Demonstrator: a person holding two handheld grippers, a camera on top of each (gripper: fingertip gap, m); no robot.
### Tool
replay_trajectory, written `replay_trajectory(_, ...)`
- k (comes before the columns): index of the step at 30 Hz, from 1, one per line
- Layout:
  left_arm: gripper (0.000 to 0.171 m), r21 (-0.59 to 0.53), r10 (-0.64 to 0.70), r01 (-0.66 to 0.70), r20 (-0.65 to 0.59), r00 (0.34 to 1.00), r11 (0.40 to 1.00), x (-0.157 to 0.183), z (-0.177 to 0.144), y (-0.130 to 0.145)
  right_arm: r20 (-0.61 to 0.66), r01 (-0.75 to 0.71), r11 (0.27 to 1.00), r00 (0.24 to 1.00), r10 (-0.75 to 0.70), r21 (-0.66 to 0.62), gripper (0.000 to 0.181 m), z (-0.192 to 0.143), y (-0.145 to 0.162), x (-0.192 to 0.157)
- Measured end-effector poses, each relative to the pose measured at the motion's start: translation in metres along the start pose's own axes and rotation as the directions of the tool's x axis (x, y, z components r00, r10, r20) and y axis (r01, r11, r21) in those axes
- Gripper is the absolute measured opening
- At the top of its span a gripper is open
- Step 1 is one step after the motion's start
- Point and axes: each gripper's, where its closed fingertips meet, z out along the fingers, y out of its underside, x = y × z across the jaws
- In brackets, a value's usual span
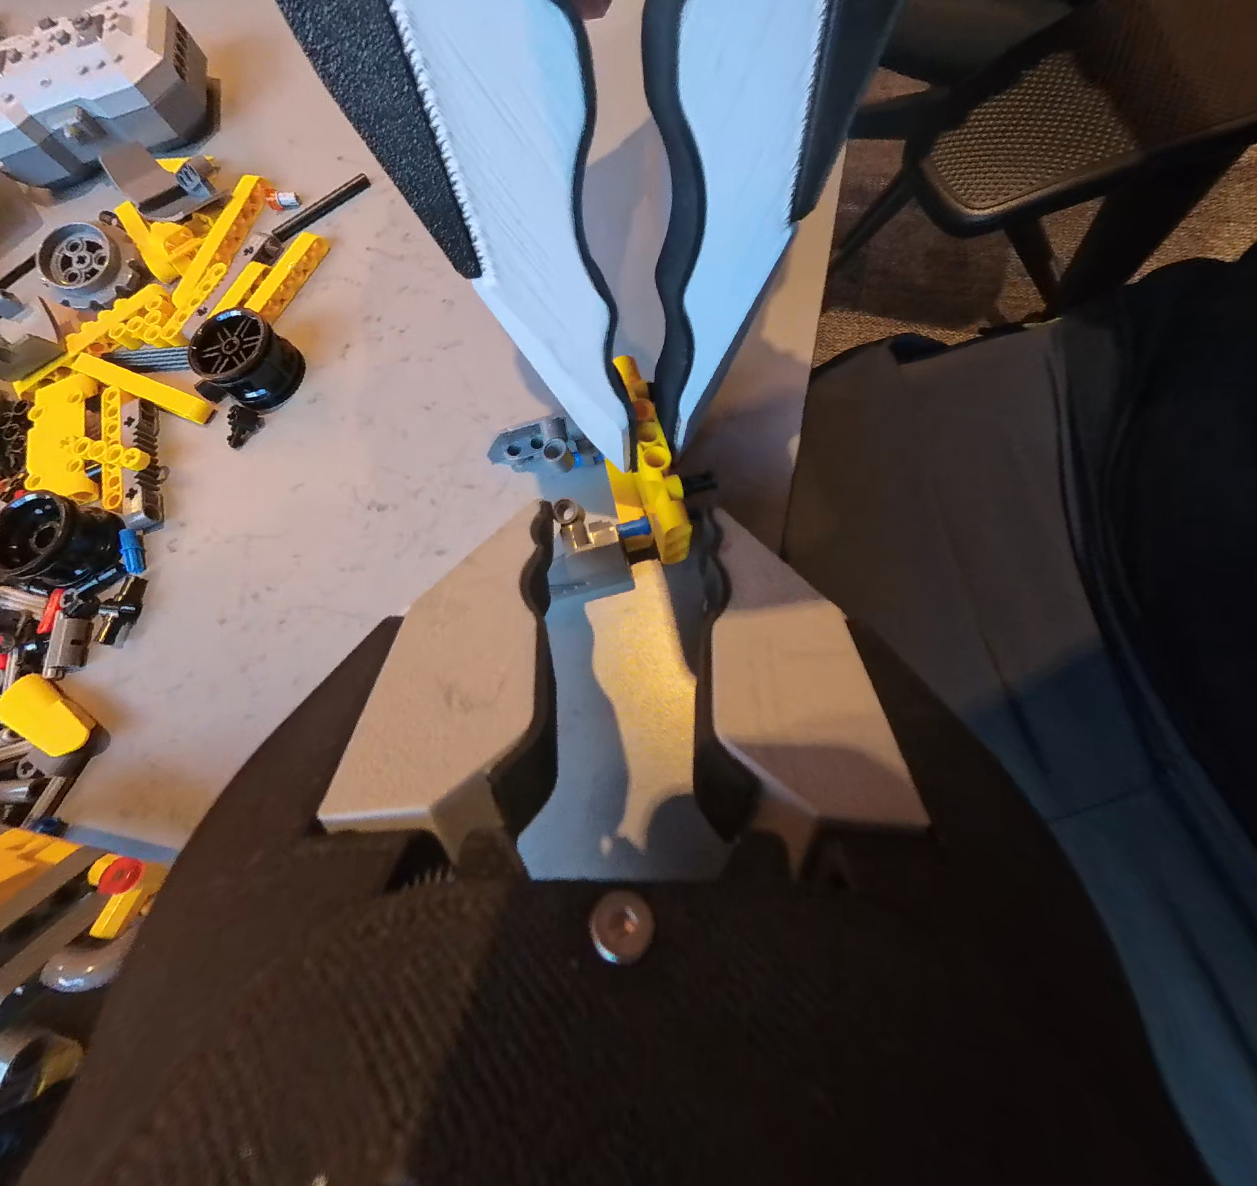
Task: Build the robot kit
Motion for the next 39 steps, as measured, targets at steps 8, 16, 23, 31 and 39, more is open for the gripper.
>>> replay_trajectory(8, 0.041, 0.003, -0.005, 0.005, 0.017, 1.0, 1.0, -0.0001, -0.0002, -0.0002, 0.021, -0.04, 0.999, 0.999, 0.04, 0.006, 0.008, 0.001, 0.0003, -0.0003)
replay_trajectory(16, 0.044, -0.005, -0.005, 0.005, 0.005, 1.0, 1.0, 0.0012, 0.0008, 0.0008, 0.025, -0.009, 1.0, 1.0, 0.009, -0.001, 0.007, 0.0009, -0.0006, -0.0026)
replay_trajectory(23, 0.042, 0.006, -0.014, 0.014, -0.006, 1.0, 1.0, 0.001, -0.0003, -0.0002, 0.02, -0.012, 1.0, 1.0, 0.012, -0.013, 0.007, 0.0021, 0.0021, -0.0002)
replay_trajectory(31, 0.042, -0.007, -0.017, 0.017, -0.01, 1.0, 1.0, 0.001, 0.0008, 0.0015, 0.02, 0.0, 1.0, 1.0, 0.001, -0.017, 0.007, 0.0029, 0.0005, -0.0003)
replay_trajectory(39, 0.041, -0.016, -0.011, 0.012, 0.01, 1.0, 1.0, -0.0008, 0.0012, 0.0029, 0.018, -0.006, 1.0, 1.0, 0.006, -0.016, 0.007, 0.0037, -0.0005, 0.0014)
